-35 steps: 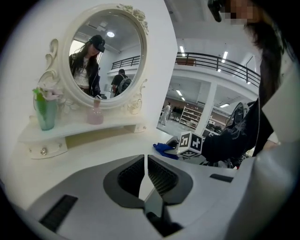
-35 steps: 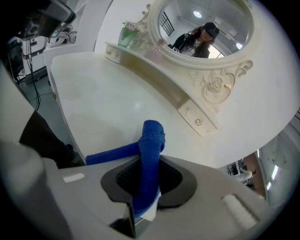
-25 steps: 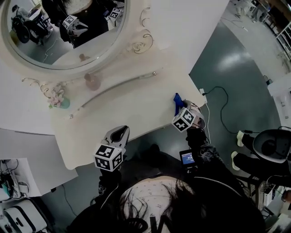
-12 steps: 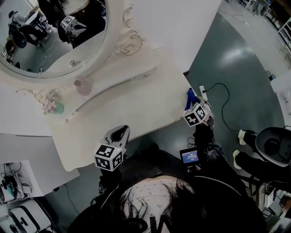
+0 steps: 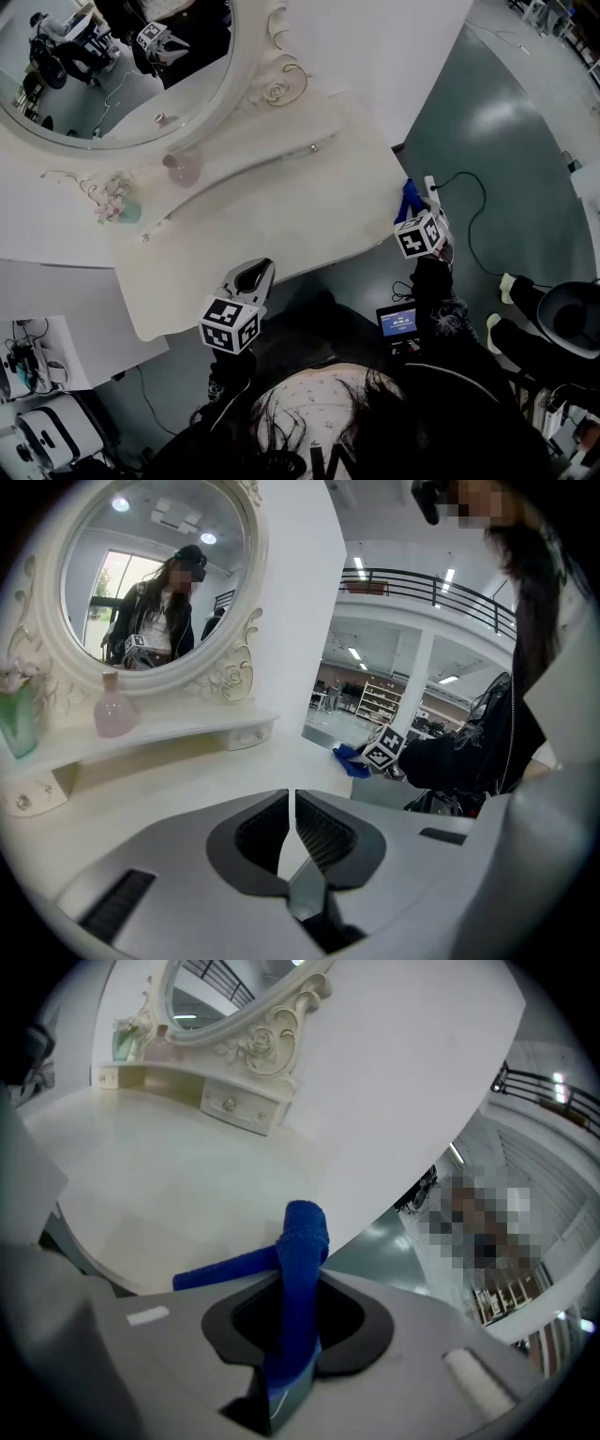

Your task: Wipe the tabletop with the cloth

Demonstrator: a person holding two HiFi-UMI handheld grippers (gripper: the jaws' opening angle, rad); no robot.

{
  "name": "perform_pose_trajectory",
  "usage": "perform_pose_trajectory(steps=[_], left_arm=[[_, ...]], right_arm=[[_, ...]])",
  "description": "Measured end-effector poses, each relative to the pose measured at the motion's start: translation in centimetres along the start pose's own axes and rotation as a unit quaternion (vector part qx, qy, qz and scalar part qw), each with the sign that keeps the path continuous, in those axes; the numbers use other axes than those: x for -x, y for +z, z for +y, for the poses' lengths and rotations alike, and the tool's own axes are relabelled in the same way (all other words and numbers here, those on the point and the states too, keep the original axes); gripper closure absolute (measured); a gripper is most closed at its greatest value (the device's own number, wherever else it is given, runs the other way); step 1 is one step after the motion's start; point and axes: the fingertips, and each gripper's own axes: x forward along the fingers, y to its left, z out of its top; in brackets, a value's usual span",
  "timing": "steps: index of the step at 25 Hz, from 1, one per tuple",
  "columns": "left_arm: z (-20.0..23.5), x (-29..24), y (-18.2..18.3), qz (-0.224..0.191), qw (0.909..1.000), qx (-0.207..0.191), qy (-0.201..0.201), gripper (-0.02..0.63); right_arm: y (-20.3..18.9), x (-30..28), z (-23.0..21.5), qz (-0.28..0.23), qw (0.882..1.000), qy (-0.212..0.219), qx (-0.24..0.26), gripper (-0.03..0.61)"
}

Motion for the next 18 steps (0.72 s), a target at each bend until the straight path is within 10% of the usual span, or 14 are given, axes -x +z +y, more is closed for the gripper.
perform_pose_trajectory(steps=[8, 18], left_arm=[[1.7, 2.9, -3.0, 0.018, 0.9987, 0.031, 0.037, 0.612], [1.2, 5.4, -4.0, 0.012, 0.9993, 0.022, 0.028, 0.612]], right_arm=[[1.2, 2.5, 1.4, -0.012, 0.991, 0.063, -0.119, 0.503], [10.5, 11.2, 10.7, -0.127, 0.974, 0.152, -0.106, 0.503]])
